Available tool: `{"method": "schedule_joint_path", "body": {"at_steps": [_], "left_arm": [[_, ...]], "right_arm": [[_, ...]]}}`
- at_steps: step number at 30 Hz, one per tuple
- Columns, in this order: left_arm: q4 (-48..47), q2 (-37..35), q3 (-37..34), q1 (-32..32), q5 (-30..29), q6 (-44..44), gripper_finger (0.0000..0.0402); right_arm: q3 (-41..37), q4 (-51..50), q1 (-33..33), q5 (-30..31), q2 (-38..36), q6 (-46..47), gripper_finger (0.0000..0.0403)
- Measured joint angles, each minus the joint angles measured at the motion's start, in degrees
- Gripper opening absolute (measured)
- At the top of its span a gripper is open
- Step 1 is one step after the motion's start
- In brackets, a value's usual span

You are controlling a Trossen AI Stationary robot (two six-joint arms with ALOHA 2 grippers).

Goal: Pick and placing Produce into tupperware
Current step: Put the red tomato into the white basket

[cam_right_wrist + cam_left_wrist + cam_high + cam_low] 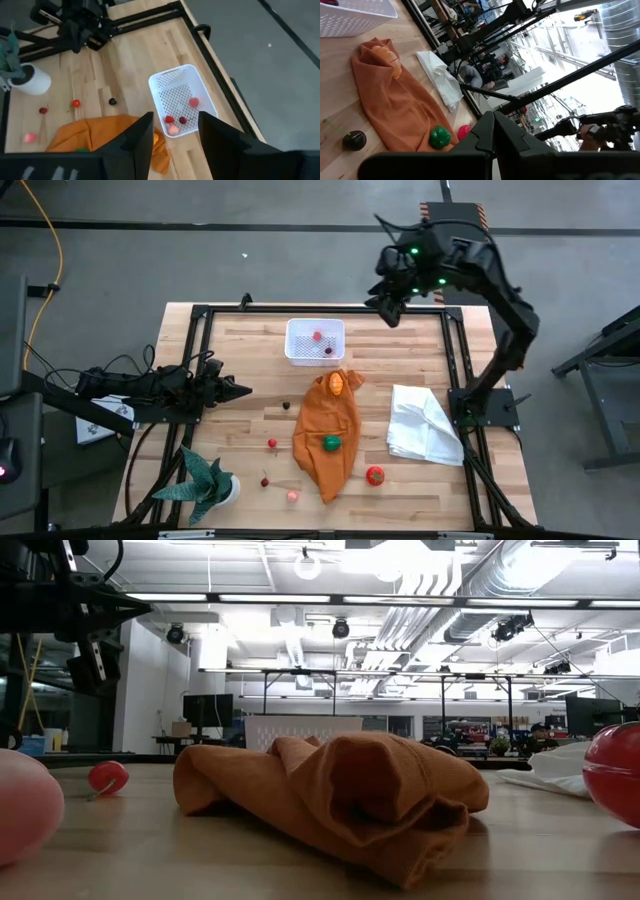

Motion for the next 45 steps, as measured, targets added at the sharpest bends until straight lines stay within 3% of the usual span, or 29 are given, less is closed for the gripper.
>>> {"method": "schedule_joint_path", "body": {"at_steps": [13,17,22,31,37,45], "left_arm": [[0.0,0.0,0.0,0.0,0.0,0.4,0.0001],[0.0,0.0,0.0,0.0,0.1,0.5,0.0001],[-0.2,0.0,0.0,0.0,1.8,0.4,0.0001],[-0.5,0.0,0.0,0.0,3.0,0.4,0.0001],[-0.5,0.0,0.0,0.0,3.0,0.5,0.0001],[-1.0,0.0,0.0,0.0,6.0,0.4,0.0001]], "right_arm": [[-2.5,-3.2,5.7,10.7,-10.0,7.3,0.0144],[-12.8,0.3,8.3,14.5,-15.8,10.9,0.0144],[-32.7,12.7,11.4,15.5,-26.4,16.9,0.0144],[-59.2,25.4,16.9,15.5,-42.9,36.1,0.0144],[-69.5,28.7,24.7,22.1,-47.2,51.7,0.0144],[-74.1,23.1,32.4,25.2,-44.6,70.8,0.0144]]}}
